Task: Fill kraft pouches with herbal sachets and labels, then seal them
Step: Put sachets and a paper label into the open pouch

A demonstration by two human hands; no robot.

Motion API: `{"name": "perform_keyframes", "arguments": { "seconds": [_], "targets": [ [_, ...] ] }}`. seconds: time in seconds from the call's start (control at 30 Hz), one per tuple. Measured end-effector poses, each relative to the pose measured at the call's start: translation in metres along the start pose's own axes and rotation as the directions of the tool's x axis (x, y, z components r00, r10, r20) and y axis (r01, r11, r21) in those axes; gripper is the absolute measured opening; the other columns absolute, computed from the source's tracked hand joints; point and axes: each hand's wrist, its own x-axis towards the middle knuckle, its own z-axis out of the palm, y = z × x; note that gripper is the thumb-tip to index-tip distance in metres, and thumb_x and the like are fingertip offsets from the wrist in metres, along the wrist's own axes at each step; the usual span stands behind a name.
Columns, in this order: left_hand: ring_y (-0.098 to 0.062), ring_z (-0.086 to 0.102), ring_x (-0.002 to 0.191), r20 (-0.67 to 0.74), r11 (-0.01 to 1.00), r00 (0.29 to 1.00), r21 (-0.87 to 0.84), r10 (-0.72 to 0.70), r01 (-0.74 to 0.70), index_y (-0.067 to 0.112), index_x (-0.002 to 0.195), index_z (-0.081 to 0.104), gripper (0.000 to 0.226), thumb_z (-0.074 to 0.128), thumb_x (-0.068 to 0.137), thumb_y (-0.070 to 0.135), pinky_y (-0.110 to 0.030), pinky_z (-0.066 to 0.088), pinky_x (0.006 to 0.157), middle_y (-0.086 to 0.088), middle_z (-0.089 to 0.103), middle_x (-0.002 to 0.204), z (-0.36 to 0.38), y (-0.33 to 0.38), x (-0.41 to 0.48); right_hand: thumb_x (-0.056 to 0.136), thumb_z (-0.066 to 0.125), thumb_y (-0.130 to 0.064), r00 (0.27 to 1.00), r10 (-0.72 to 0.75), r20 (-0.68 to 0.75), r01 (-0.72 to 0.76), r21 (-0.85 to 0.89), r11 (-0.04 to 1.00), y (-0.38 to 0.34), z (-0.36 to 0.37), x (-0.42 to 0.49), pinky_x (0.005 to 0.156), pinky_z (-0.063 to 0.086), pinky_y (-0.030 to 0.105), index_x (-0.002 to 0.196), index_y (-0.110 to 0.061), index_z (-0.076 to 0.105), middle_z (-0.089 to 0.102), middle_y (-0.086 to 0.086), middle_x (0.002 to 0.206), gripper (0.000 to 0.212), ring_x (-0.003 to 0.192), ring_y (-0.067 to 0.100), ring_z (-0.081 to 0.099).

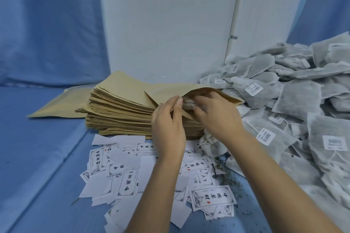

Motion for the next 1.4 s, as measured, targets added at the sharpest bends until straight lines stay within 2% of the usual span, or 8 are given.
{"name": "perform_keyframes", "arguments": {
  "seconds": [0.2,0.5,0.7,0.8,0.9,1.07,1.23,1.4],
  "targets": [
    [-0.006,0.049,0.109,-0.038,0.992,0.996,0.099,0.083,-0.079,0.025,0.114,0.068,0.044,0.038,0.092,0.05,0.003,0.029,0.074,0.025,0.059,0.098,0.001,0.003,-0.009,0.093,0.054,-0.033,0.992,0.018,0.122,0.022,-0.321,0.947,0.003,0.014,0.029,0.064,0.037,0.027,0.097,-0.024,0.07,0.067,0.002,0.097,0.019,0.089,0.025,0.063],
    [-0.003,0.051,0.108,-0.055,0.995,0.996,0.078,0.065,-0.061,0.026,0.113,0.067,0.036,0.042,0.095,0.044,-0.003,0.034,0.077,0.026,0.06,0.098,0.0,0.004,-0.007,0.092,0.053,-0.029,0.984,0.026,0.177,0.032,-0.319,0.947,-0.001,0.02,0.039,0.068,0.043,0.027,0.107,-0.023,0.064,0.064,0.002,0.103,0.02,0.093,0.024,0.061],
    [-0.018,0.046,0.128,0.004,0.978,0.995,0.184,0.095,-0.094,0.028,0.121,0.063,0.05,0.033,0.091,0.054,-0.044,0.041,0.1,0.011,0.062,0.124,-0.003,0.003,-0.005,0.092,0.052,-0.033,0.997,-0.068,-0.045,0.049,-0.33,0.943,-0.01,0.01,0.019,0.057,0.032,0.028,0.084,-0.017,0.065,0.063,0.004,0.082,0.022,0.072,0.026,0.058],
    [-0.016,0.048,0.128,0.016,0.976,0.995,0.192,0.097,-0.099,0.028,0.124,0.062,0.057,0.03,0.087,0.058,-0.041,0.042,0.102,0.01,0.059,0.13,-0.003,0.002,-0.008,0.093,0.048,-0.021,0.995,-0.002,0.1,0.014,-0.112,0.994,-0.015,0.011,0.02,0.059,0.033,0.028,0.078,-0.013,0.057,0.064,0.012,0.085,0.019,0.067,0.026,0.049],
    [-0.004,0.056,0.113,0.003,0.989,0.993,0.087,0.119,-0.118,0.021,0.12,0.065,0.058,0.032,0.088,0.056,-0.022,0.045,0.095,0.01,0.064,0.12,-0.002,0.004,-0.011,0.097,0.043,-0.019,0.966,0.078,0.247,-0.055,-0.101,0.993,-0.013,0.016,0.028,0.066,0.04,0.029,0.099,-0.004,0.062,0.065,0.016,0.098,0.024,0.082,0.029,0.058],
    [-0.007,0.058,0.104,-0.049,0.992,0.993,0.065,0.107,-0.104,0.023,0.113,0.066,0.057,0.029,0.088,0.059,-0.024,0.047,0.081,0.014,0.066,0.108,-0.002,0.007,-0.012,0.098,0.04,-0.017,0.921,0.086,0.379,-0.051,-0.103,0.993,0.0,0.018,0.038,0.083,0.048,0.031,0.113,-0.005,0.063,0.065,0.014,0.113,0.03,0.101,0.029,0.06],
    [-0.012,0.045,0.119,0.052,0.999,0.999,0.05,-0.014,0.012,0.016,0.127,0.05,0.049,0.034,0.095,0.05,-0.021,0.036,0.091,0.006,0.054,0.123,0.004,0.005,-0.003,0.091,0.041,-0.012,1.0,0.016,0.02,-0.018,0.094,0.995,0.003,0.01,0.015,0.076,0.047,0.035,0.094,-0.005,0.064,0.067,0.011,0.096,0.025,0.091,0.029,0.06],
    [-0.001,0.041,0.12,0.135,0.997,0.991,0.083,-0.014,0.003,0.015,0.136,0.047,0.041,0.036,0.101,0.034,0.003,0.025,0.089,0.005,0.048,0.136,0.002,0.002,-0.002,0.077,0.04,-0.015,0.937,0.141,-0.319,-0.024,0.344,0.939,0.013,0.008,-0.028,0.054,0.033,0.036,0.059,-0.006,0.051,0.051,0.004,0.057,0.023,0.057,0.022,0.044]
  ]
}}
